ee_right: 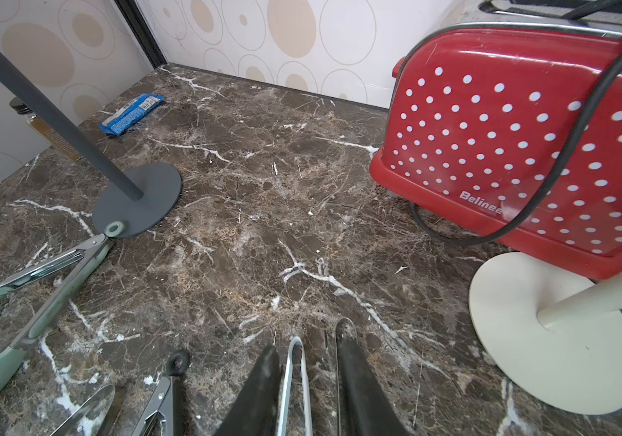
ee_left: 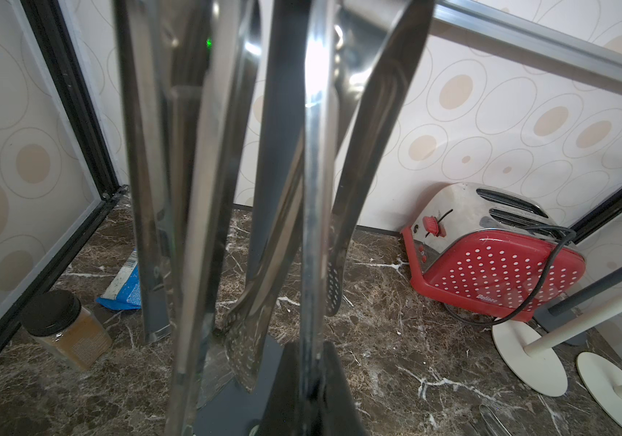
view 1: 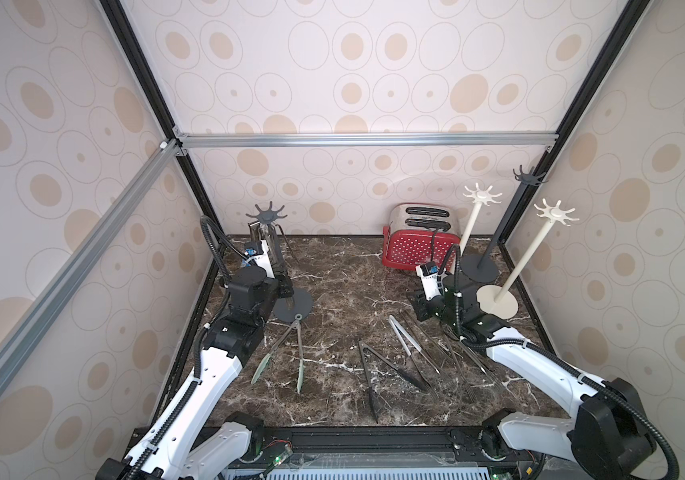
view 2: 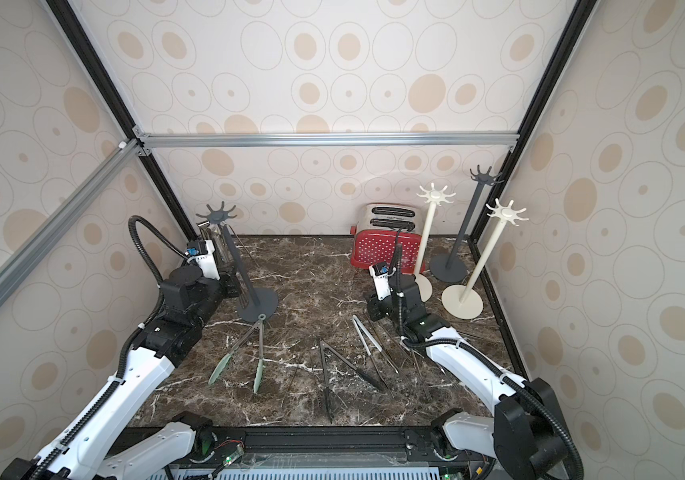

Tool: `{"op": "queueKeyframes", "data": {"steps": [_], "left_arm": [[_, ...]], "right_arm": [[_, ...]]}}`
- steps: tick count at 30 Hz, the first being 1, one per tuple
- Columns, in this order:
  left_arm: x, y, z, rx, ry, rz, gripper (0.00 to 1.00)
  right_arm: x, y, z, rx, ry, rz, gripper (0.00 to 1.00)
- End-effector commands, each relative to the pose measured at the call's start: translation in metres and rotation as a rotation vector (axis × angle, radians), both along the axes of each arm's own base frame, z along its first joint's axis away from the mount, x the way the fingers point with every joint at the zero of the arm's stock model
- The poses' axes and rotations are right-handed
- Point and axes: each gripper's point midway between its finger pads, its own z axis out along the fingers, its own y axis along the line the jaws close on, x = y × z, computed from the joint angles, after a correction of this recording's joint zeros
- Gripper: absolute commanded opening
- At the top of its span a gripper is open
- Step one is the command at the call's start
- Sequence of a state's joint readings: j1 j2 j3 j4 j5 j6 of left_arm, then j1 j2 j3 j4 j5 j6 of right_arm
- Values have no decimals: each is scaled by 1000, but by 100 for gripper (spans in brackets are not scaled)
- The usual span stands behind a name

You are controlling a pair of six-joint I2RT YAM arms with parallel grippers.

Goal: Hang food tongs on kitchen utensil racks
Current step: Hang the food tongs on the rack.

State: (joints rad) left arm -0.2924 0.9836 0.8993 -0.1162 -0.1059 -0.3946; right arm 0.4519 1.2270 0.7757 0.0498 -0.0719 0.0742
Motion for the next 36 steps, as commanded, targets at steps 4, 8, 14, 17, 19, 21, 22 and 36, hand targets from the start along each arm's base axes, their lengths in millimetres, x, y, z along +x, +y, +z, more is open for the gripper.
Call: {"op": "queueKeyframes", "data": {"steps": [4, 8, 14, 17, 19, 21, 22, 36], "left_arm": [[-16, 2, -73, 38, 260, -12, 6], [-16, 0, -71, 35, 258, -18, 8], [-16, 0, -68, 35, 251, -21, 11], [-16, 0, -68, 36, 252, -22, 12], [-17, -1, -68, 35, 253, -24, 13], [-17, -1, -67, 34, 251, -24, 13], [-17, -1, -67, 33, 248, -25, 13], [-24, 0, -52, 32, 223, -39, 21]], "right_arm": [[2, -3, 5, 9, -18, -10, 31], [2, -3, 6, 10, -18, -8, 31], [2, -3, 5, 9, -17, -9, 31], [2, -4, 5, 10, -17, -10, 31], [2, -3, 6, 10, -18, -9, 31], [2, -4, 6, 10, -19, -10, 31], [2, -4, 6, 10, -18, -9, 31], [1, -3, 7, 17, -18, -6, 31]]}}
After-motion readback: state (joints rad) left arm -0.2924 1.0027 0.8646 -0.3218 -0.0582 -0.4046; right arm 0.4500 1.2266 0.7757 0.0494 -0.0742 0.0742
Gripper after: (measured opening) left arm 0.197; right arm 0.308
